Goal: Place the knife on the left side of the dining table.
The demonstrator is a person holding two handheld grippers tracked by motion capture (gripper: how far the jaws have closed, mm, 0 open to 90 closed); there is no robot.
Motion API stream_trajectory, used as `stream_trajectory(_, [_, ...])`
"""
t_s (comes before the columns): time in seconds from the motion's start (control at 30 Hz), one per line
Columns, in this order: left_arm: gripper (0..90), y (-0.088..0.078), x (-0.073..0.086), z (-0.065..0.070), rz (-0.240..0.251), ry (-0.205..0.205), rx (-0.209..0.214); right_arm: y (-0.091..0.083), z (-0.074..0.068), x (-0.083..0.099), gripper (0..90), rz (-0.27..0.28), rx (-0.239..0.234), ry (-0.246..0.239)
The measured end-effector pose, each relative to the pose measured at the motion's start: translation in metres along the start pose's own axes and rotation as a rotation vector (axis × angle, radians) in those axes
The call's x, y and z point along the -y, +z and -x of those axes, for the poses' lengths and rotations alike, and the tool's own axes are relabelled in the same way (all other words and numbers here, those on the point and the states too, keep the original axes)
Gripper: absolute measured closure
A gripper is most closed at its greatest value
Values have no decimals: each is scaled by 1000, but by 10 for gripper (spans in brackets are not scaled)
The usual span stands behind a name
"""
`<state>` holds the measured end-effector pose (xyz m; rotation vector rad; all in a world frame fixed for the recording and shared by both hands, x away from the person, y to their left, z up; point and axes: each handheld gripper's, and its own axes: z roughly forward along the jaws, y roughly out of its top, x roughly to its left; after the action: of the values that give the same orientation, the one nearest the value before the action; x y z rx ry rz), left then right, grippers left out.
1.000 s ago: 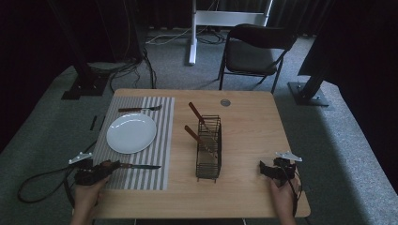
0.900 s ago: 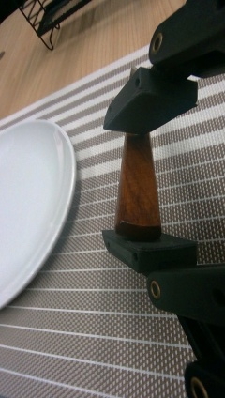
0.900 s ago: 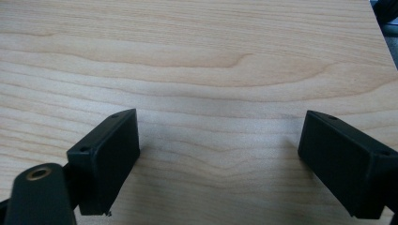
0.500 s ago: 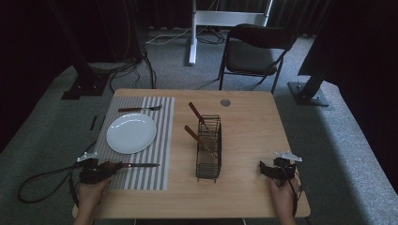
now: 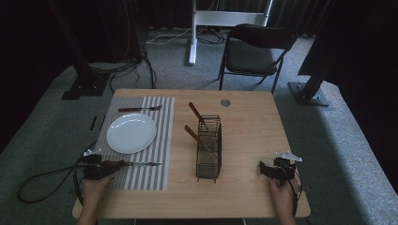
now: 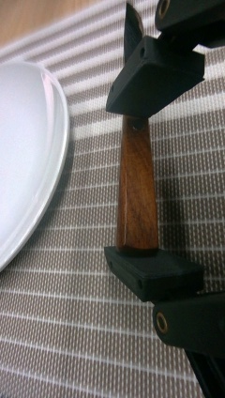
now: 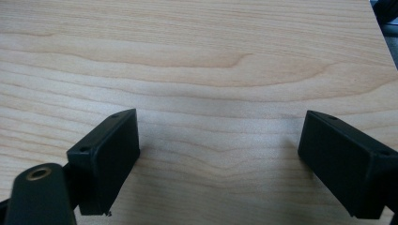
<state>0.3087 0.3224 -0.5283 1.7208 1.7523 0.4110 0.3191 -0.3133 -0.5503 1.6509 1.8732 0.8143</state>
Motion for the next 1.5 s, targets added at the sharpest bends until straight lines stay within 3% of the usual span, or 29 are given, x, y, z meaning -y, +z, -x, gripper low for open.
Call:
stream_trajectory(0.03, [267,0,0,0,0,0,0,0,0,0,121,0,0,0])
stream_trajectory(0.07, [267,2,0,4,-10,31,-83,0,0,0,121,0,0,0])
stream_trajectory(0.33, [238,-4,3,2,20,32,-50,0,0,0,121,0,0,0])
stream_trajectory(0.63, [168,-16,24,4,77,125,5,0,0,0,121,0,0,0])
stream_trajectory(0.7, [141,-18,29,6,73,156,0,0,0,0,122,0,0,0])
stream_trajectory(0.87, [85,-20,39,9,85,171,-15,0,0,0,121,0,0,0])
stream_trajectory(0.93, [0,-21,42,10,80,166,-17,0,0,0,121,0,0,0])
stream_trajectory(1.07, [0,-22,45,11,82,174,-24,0,0,0,121,0,0,0])
stream_trajectory(1.1, [0,-26,50,13,100,190,-51,0,0,0,121,0,0,0])
stream_trajectory(1.27, [0,-26,56,15,112,236,-89,0,0,0,121,0,0,0])
stream_trajectory(1.5, [0,-29,58,12,124,250,-119,0,0,0,121,0,0,-1])
